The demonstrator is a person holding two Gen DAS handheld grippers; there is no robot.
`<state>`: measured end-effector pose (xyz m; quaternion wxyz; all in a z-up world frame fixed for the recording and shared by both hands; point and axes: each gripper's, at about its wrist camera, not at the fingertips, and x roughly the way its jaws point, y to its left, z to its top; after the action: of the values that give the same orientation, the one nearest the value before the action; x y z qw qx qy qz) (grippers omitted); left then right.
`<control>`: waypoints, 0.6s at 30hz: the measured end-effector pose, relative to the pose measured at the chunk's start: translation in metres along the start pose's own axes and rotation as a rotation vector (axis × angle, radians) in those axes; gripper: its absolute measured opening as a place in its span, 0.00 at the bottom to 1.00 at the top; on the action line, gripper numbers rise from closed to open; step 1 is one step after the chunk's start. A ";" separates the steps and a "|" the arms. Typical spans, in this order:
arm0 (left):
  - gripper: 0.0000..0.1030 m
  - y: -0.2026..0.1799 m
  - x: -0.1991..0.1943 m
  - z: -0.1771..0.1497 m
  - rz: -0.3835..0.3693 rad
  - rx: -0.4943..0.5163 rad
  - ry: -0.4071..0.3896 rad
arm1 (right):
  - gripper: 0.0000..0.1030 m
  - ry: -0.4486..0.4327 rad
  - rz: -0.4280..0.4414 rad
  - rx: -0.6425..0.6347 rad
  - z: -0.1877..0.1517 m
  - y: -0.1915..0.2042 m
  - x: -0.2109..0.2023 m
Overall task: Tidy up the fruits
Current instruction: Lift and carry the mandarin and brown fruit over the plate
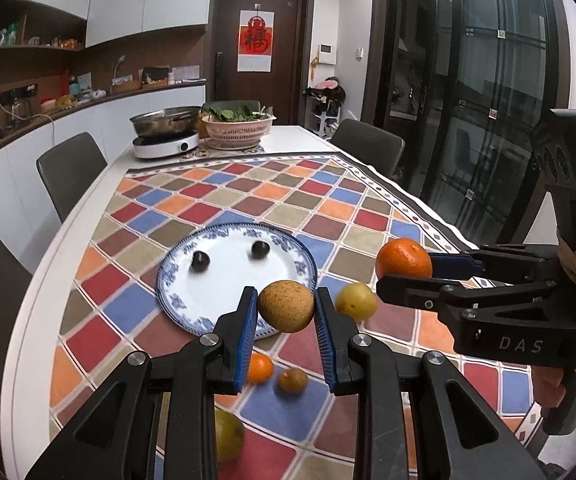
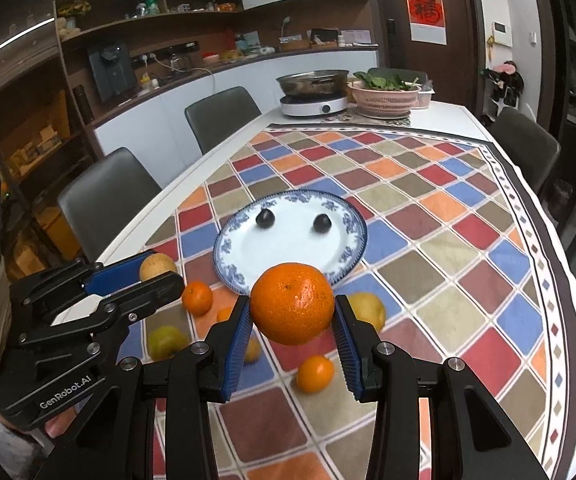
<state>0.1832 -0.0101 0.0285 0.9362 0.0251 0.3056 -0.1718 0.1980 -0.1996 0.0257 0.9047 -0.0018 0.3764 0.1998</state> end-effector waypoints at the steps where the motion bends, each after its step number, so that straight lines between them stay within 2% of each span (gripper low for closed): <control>1: 0.28 0.002 0.001 0.002 0.003 0.003 -0.004 | 0.40 0.002 0.001 -0.005 0.002 0.001 0.002; 11: 0.28 0.027 0.025 0.020 0.022 0.005 0.009 | 0.40 0.028 -0.010 -0.059 0.034 0.005 0.034; 18: 0.28 0.052 0.055 0.031 0.033 -0.007 0.063 | 0.40 0.066 -0.011 -0.074 0.055 0.003 0.065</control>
<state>0.2596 0.0167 0.0183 0.9289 0.0324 0.3351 -0.1543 0.2756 -0.1648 0.0214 0.8921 -0.0440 0.3983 0.2087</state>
